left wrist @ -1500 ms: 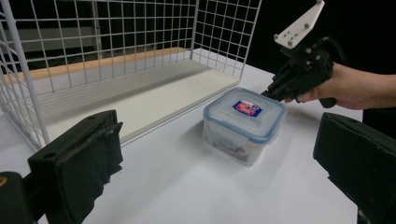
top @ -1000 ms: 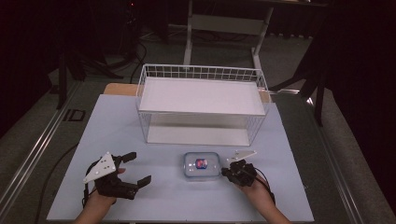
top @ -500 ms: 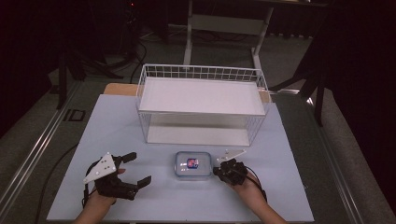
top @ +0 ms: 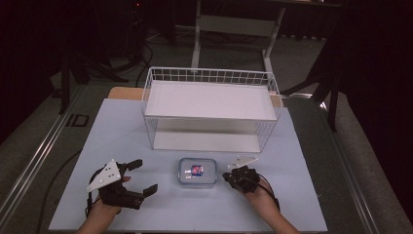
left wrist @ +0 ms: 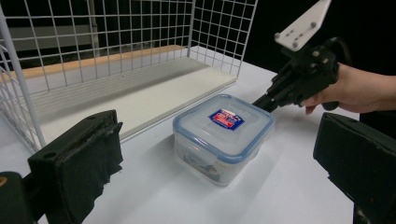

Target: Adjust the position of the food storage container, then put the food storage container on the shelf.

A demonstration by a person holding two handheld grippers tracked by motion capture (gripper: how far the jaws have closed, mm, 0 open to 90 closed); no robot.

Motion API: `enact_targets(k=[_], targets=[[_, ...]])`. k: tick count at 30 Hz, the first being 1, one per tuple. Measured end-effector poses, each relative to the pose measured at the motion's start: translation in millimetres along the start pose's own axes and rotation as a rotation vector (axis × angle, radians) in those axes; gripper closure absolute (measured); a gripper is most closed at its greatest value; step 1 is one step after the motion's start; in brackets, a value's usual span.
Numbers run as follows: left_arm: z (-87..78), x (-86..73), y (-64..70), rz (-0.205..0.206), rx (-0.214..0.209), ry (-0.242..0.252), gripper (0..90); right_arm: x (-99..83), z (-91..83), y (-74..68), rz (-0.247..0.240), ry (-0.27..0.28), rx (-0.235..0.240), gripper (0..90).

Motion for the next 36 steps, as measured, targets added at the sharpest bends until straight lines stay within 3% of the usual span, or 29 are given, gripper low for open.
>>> enact_targets(k=[5,8,10,12,13,14,17,18,20,22,25,26,28,30,32,36], targets=[[2.4,-1.8,-1.1,-0.005,0.003,-0.012,1.8,7.0,-28.2,8.4,0.029,0.096,-0.017,75.5],[6.6,-4.5,3.3,0.043,-0.006,-0.04,1.9,17.3,-44.1,5.1,0.034,0.172,-0.014,60.2],[9.0,-4.7,7.0,0.042,-0.022,-0.061,1.9,23.6,-54.0,0.6,0.027,0.214,-0.009,44.6],[10.3,-1.9,10.6,0.036,-0.04,-0.062,1.9,27.4,-59.1,-2.3,0.016,0.242,-0.004,40.6],[11.0,1.0,12.7,0.041,-0.04,-0.067,1.9,33.2,-69.1,-7.6,-0.027,0.273,-0.016,21.9],[11.1,4.9,15.2,0.038,-0.047,-0.063,1.9,35.7,-71.9,-10.4,-0.044,0.28,-0.011,16.1],[11.9,15.6,22.4,-0.006,-0.081,-0.055,1.9,38.5,-76.3,-15.5,-0.058,0.286,0.0,12.6],[12.6,18.3,24.0,-0.009,-0.088,-0.06,1.9,41.4,-80.3,-19.7,-0.086,0.297,-0.002,11.8],[14.2,23.1,28.4,-0.02,-0.117,-0.074,1.9,45.8,-84.7,-20.7,-0.101,0.315,-0.03,11.9],[16.3,28.3,32.4,-0.033,-0.153,-0.092,1.9,48.5,-87.0,-22.5,-0.102,0.327,-0.02,14.4],[19.7,36.9,35.1,-0.05,-0.182,-0.112,1.9,55.4,-91.0,-29.3,-0.061,0.335,0.102,16.7],[21.2,39.1,34.4,-0.053,-0.182,-0.122,1.8,59.2,-92.5,-26.3,-0.01,0.361,0.089,22.6],[24.8,43.0,32.1,-0.065,-0.179,-0.126,1.8,62.6,-90.9,-26.9,0.01,0.365,0.118,22.1],[32.4,43.7,28.9,-0.106,-0.193,-0.151,1.7,67.9,-91.0,-24.2,-0.026,0.404,0.07,19.7],[35.5,42.9,28.2,-0.129,-0.2,-0.162,0.8,69.2,-87.4,-20.5,-0.036,0.37,0.002,18.6],[48.0,36.9,25.0,-0.159,-0.202,-0.192,0.8,73.2,-85.1,-19.8,0.002,0.359,0.017,17.5]])
Point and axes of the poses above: each handheld gripper's, and its own axes: z roughly forward along the jaws, x roughly out of its top, y roughly to its right, the point moved 10 cm from there along z, roughly forward along the jaws, and after that the axes turned 2 degrees about -x, right-handed, at the moved point
